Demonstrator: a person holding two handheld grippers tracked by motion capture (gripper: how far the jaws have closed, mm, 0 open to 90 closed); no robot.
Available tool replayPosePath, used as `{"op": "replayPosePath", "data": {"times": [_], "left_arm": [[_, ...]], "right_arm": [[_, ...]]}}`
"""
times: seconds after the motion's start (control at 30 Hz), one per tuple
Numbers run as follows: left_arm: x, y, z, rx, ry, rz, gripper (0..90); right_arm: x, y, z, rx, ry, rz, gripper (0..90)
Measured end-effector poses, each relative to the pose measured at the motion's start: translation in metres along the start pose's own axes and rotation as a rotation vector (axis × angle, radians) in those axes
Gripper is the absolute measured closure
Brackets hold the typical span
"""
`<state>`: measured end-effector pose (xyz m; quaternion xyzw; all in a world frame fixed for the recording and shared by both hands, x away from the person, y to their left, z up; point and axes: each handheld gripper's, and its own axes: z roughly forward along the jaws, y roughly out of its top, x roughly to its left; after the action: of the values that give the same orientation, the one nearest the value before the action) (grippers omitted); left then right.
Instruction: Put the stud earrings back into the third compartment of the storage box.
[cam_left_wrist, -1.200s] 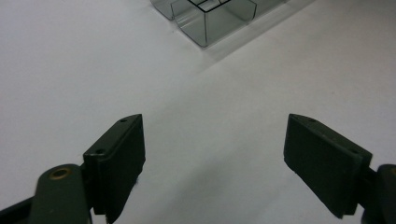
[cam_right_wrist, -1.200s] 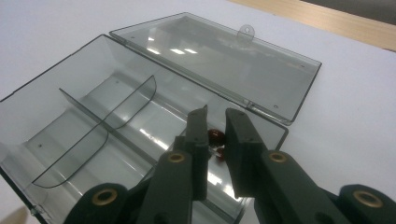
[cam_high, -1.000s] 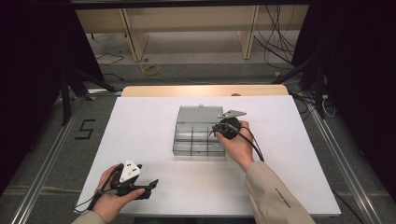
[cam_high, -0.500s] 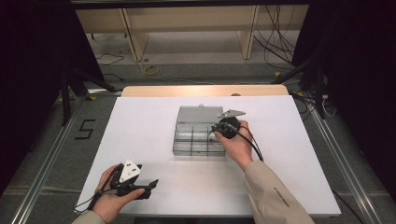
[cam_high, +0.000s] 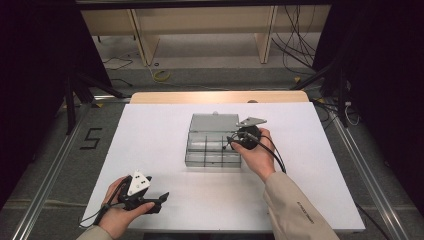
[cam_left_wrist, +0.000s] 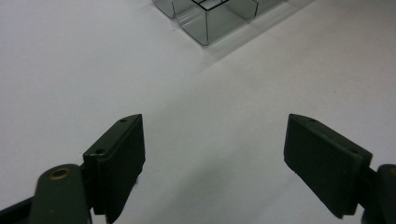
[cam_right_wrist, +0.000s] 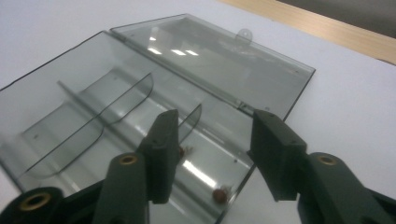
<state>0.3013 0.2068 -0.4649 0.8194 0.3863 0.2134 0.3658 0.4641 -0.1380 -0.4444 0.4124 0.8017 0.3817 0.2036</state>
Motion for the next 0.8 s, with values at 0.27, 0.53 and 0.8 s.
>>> {"op": "replayPosePath", "data": {"times": [0.27,0.53,0.8], "left_arm": [[0.000,0.000,0.000,0.007,-0.001,0.008,20.0],[-0.001,0.000,0.002,0.007,0.002,0.009,19.9],[0.000,0.000,0.001,0.013,0.002,0.012,20.0]], "right_arm": [[-0.006,-0.016,-0.036,-0.033,0.072,0.001,43.0],[-0.008,-0.038,-0.067,-0.042,0.119,-0.005,38.2],[-0.010,-0.061,-0.091,-0.079,0.152,-0.019,34.9]]}}
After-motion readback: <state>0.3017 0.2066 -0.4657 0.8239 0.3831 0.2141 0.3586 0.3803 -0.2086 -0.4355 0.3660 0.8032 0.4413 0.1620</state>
